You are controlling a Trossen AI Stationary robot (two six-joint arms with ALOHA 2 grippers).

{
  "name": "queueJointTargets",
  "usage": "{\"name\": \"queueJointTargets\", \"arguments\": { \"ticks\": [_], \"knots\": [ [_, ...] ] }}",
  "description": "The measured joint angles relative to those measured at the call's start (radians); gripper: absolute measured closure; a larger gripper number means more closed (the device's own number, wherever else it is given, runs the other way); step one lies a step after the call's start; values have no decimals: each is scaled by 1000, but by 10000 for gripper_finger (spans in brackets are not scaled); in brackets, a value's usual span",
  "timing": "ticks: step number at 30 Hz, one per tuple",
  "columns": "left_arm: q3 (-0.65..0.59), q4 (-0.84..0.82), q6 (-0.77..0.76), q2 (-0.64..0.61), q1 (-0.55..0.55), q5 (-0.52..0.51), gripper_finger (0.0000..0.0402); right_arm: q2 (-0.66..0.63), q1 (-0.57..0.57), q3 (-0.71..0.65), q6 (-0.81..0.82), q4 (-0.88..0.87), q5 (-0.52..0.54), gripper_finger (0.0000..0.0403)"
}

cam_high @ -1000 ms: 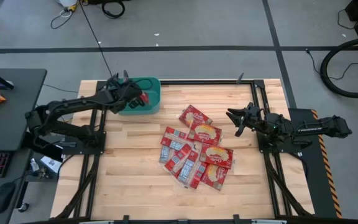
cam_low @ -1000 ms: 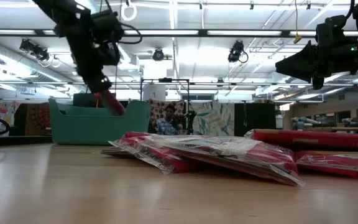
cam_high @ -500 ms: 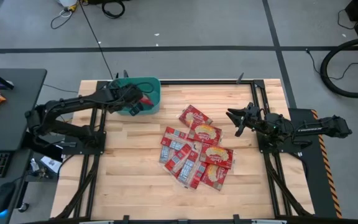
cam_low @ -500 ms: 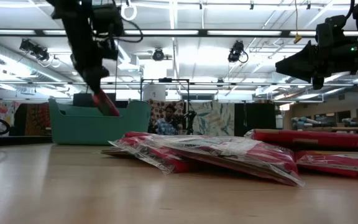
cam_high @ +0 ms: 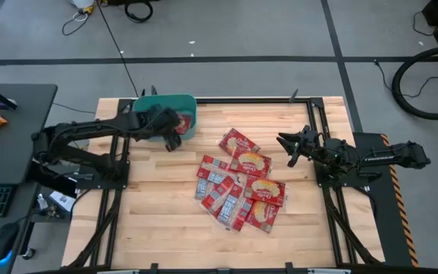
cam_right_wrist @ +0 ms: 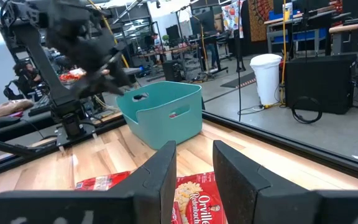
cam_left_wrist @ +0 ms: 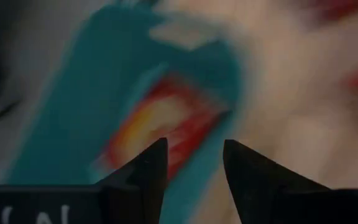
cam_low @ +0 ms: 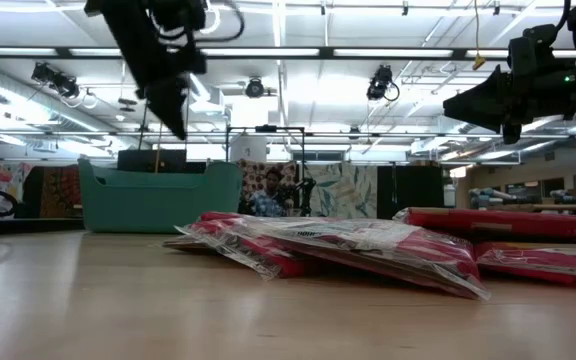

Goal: Sort popcorn bags into baskets
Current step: Put the red popcorn bag into the blue bin

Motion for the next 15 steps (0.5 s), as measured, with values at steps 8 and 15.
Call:
{"name": "queueJointTargets", "arguments": {
  "ticks": [8, 15],
  "knots": [
    [-1, 157, 38, 38, -237, 8, 239, 0, 0, 0, 0, 0, 0, 292],
    [-1, 270, -11, 248, -410, -69, 226, 1, 0, 0, 0, 0, -1, 292]
  ]
}}
